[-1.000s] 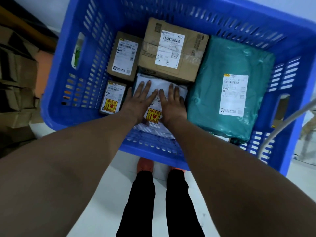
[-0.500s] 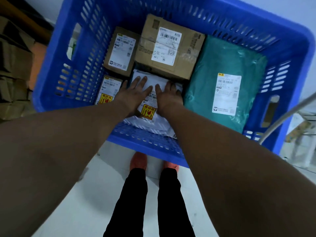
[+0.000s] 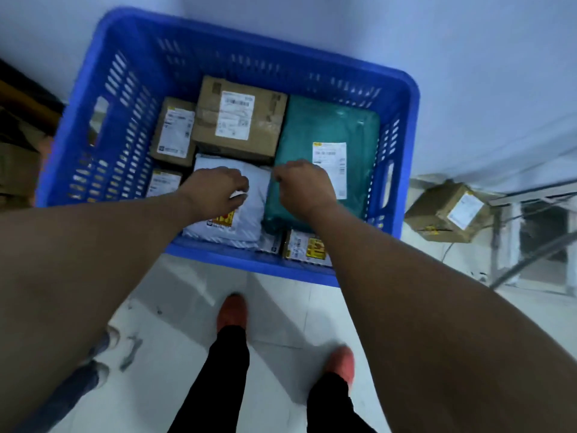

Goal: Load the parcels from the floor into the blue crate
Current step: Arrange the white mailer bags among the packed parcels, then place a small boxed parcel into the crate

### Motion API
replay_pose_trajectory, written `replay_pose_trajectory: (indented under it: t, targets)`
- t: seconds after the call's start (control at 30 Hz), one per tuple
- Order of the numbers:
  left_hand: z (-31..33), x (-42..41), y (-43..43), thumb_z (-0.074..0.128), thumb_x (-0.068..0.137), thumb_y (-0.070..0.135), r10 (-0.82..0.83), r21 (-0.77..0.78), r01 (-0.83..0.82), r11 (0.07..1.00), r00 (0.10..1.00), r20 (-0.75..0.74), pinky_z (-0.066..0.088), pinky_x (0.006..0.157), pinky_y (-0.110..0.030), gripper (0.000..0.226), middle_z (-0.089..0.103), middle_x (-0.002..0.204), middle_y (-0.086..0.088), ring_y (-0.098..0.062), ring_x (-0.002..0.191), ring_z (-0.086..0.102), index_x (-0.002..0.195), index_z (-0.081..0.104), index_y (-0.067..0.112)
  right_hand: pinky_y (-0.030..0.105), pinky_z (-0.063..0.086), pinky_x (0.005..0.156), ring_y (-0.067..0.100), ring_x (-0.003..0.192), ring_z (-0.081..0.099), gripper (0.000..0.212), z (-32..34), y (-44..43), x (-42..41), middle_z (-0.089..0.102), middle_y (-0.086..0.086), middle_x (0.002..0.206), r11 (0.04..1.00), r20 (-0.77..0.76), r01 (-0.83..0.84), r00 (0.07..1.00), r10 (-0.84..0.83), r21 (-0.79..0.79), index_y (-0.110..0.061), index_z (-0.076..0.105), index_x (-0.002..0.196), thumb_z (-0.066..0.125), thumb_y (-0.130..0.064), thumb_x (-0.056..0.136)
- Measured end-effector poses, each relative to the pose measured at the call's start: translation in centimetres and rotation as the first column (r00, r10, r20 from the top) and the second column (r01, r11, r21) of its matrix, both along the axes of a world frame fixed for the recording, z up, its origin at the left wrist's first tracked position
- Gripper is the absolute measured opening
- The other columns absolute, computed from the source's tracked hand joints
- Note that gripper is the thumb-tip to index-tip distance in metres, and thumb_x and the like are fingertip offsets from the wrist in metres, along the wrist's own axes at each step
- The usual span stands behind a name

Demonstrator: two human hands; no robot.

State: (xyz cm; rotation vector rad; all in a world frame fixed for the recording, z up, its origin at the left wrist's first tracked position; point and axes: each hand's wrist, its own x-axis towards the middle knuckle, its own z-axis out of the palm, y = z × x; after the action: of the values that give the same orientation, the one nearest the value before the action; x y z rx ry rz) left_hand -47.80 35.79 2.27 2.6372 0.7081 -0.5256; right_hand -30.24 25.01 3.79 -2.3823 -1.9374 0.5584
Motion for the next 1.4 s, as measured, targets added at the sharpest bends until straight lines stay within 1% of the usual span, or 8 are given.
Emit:
replay_pose_trajectory:
  t: [0.2,0.47,0.67,0.8,0.93,1.07,1.2,1.4]
  targets:
    - [5.8,8.6,-6.8,0.054,0.096,0.031,-0.11,0.129,0.082,0.988,0.967,0.228,0.052,0.06,-0.037,0.02,0.065,0.089,-0.003,-0.028,0.08,0.064,0.099,0.068,0.018,0.035,0.046,0.072,0.035,0.104,0.062,0.026,4.5,-8.2,8.0,0.069,0.012,0.111,0.975,-0.083,0.211,0.975,-0.205,0.074,-0.014,0.067,0.111,0.052,-0.012,0.089]
    - [8.3,22.4,-23.8,0.039,0.087,0.05,-0.11,0.116,0.073,0.99,0.93,0.352,0.05,0.063,-0.036,0.043,0.064,0.091,-0.005,-0.032,0.089,0.065,0.095,0.066,0.018,0.034,0.05,0.082,0.035,0.107,0.064,0.026,7.7,-30.5,22.1,0.068,0.013,0.115,0.927,-0.038,0.374,0.926,-0.375,-0.042,-0.018,0.067,0.113,0.053,-0.016,0.09]
    - [4.8,30.1,-32.3,0.06,0.093,0.036,-0.112,-0.034,0.12,0.992,0.975,0.19,0.054,0.085,-0.041,0.042,0.061,0.122,-0.006,-0.028,0.109,0.061,0.129,0.06,0.016,0.035,0.048,0.093,0.03,0.116,0.06,0.036,2.9,-39.9,29.6,0.067,0.008,0.124,0.71,-0.021,0.683,0.718,-0.696,-0.17,-0.027,0.064,0.125,0.057,-0.023,0.09]
    - [0.6,31.8,-32.2,0.059,0.095,0.035,0.057,-0.182,-0.054,0.982,0.998,0.015,0.044,0.09,-0.031,0.045,0.061,0.131,-0.005,-0.026,0.116,0.059,0.136,0.057,0.018,0.037,0.048,0.094,0.027,0.119,0.058,0.036,-0.5,-40.7,31.5,0.066,0.005,0.124,0.684,-0.083,0.696,0.685,-0.724,-0.217,-0.021,0.061,0.127,0.057,-0.025,0.092]
    - [-3.0,31.5,-31.0,0.06,0.097,0.035,0.139,-0.184,-0.163,0.969,0.981,-0.135,0.047,0.103,-0.04,0.05,0.055,0.14,-0.01,-0.029,0.125,0.055,0.142,0.052,0.015,0.035,0.044,0.101,0.025,0.127,0.052,0.042,-2.8,-40.5,33.2,0.062,0.005,0.133,0.691,-0.096,0.637,0.708,-0.7,-0.342,-0.022,0.056,0.135,0.055,-0.028,0.093]
    - [-6.1,34.1,-30.4,0.055,0.103,0.026,0.172,-0.265,-0.259,0.929,0.935,-0.311,0.034,0.106,-0.027,0.044,0.051,0.146,-0.013,-0.03,0.132,0.048,0.141,0.051,0.005,0.032,0.037,0.109,0.026,0.139,0.044,0.053,-4.8,-39.4,36.1,0.049,0.007,0.15,0.627,-0.219,0.66,0.596,-0.772,-0.413,-0.018,0.044,0.149,0.054,-0.03,0.098]
    - [-8.8,39.4,-31.9,0.062,0.084,0.056,0.342,-0.403,-0.414,0.816,0.909,-0.24,0.048,0.098,-0.031,0.054,0.064,0.132,-0.01,-0.022,0.108,0.062,0.123,0.062,0.019,0.027,0.033,0.11,0.025,0.144,0.037,0.06,-6.8,-38.6,39.1,0.036,0.005,0.16,0.597,-0.344,0.613,0.49,-0.801,-0.518,-0.02,0.033,0.156,0.051,-0.025,0.099]
    - [-15.3,50.2,-33.9,0.058,0.098,0.038,0.353,-0.396,-0.399,0.827,0.917,-0.187,0.05,0.102,-0.036,0.049,0.053,0.148,-0.006,-0.027,0.125,0.058,0.143,0.049,0.023,0.025,0.036,0.103,0.029,0.136,0.044,0.067,-14.6,-35.1,46.4,0.04,0.009,0.156,0.547,-0.377,0.612,0.395,-0.837,-0.572,-0.021,0.026,0.158,0.053,-0.02,0.096]
